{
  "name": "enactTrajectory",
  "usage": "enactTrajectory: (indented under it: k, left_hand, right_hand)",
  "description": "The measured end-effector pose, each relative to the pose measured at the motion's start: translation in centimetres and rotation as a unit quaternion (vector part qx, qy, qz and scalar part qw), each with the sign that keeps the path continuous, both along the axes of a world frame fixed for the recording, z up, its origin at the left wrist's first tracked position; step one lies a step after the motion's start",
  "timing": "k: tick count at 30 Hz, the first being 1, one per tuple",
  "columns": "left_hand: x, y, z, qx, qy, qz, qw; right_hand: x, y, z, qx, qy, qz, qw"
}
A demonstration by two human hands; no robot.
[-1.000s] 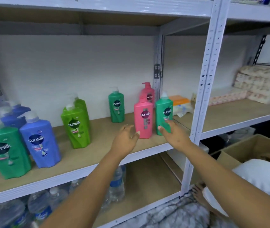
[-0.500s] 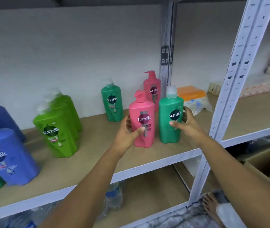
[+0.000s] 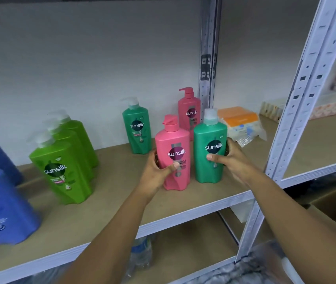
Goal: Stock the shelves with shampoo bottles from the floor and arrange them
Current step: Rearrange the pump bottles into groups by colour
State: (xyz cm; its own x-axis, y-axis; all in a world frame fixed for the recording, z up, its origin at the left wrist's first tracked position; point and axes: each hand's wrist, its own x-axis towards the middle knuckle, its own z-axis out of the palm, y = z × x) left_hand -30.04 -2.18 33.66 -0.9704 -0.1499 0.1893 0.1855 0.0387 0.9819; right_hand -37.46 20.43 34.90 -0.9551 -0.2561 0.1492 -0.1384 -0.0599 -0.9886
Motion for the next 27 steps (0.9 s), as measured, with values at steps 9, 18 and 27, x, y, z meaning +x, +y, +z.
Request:
enactTrajectory:
  k: [9,18,27]
  left_hand:
    - [3.4,-5.2,0.3,-0.020,0.005,0.021,1.000]
    - [6.7,-10.8,0.0,-0.038,0.015,0.079,0.996]
    - [8.0,-13.3,-0.3,-0.020,0.017,0.087,0.996]
  right_hand:
    - [1.2,-6.1,-0.5,-0.005,-0.010,0.033,0.999]
    - [2.1,-12.7,-1.1,0.011,0.006,0.058,0.998]
    - [2.3,-16.6,-1.0,0.030,0.027,0.061,0.997]
